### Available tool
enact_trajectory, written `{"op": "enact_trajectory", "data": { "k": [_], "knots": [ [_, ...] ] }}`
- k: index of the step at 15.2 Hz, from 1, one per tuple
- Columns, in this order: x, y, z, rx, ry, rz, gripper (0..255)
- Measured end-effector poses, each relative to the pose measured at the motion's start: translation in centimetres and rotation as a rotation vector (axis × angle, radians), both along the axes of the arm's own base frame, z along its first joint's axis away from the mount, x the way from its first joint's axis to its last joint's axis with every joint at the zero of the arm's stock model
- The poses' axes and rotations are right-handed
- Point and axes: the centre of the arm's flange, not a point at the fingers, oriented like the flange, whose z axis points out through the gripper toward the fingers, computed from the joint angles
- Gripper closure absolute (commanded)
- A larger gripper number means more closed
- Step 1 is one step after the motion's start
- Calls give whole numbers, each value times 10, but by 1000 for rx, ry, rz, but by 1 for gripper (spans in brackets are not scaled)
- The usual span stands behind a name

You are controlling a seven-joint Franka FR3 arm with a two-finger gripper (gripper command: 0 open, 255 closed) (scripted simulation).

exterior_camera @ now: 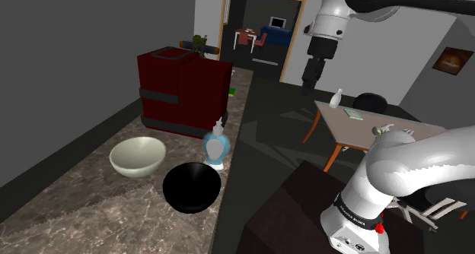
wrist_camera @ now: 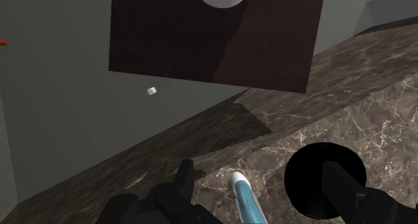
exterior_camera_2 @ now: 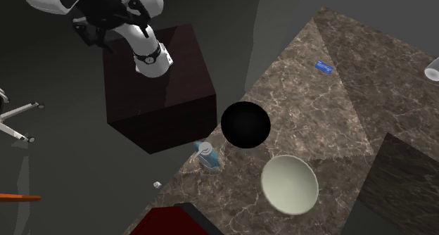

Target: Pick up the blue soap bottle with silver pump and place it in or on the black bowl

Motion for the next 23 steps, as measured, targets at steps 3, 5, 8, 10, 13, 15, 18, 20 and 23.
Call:
{"op": "enact_trajectory", "data": {
  "k": [3, 5, 8, 10, 13, 15, 18, 20, 23],
  "knots": [
    [10, 6, -12, -3, -7, 6, 0],
    [22, 12, -28, -8, -21, 15, 0],
    [49, 27, -52, -15, -42, 29, 0],
    [63, 37, -70, -20, -57, 39, 0],
    [88, 47, -96, -28, -79, 53, 0],
    [103, 57, -111, -33, -95, 63, 0],
    [130, 72, -133, -40, -118, 77, 0],
    [149, 82, -151, -45, -133, 87, 0],
    [174, 95, -174, -53, -156, 101, 0]
  ]
}}
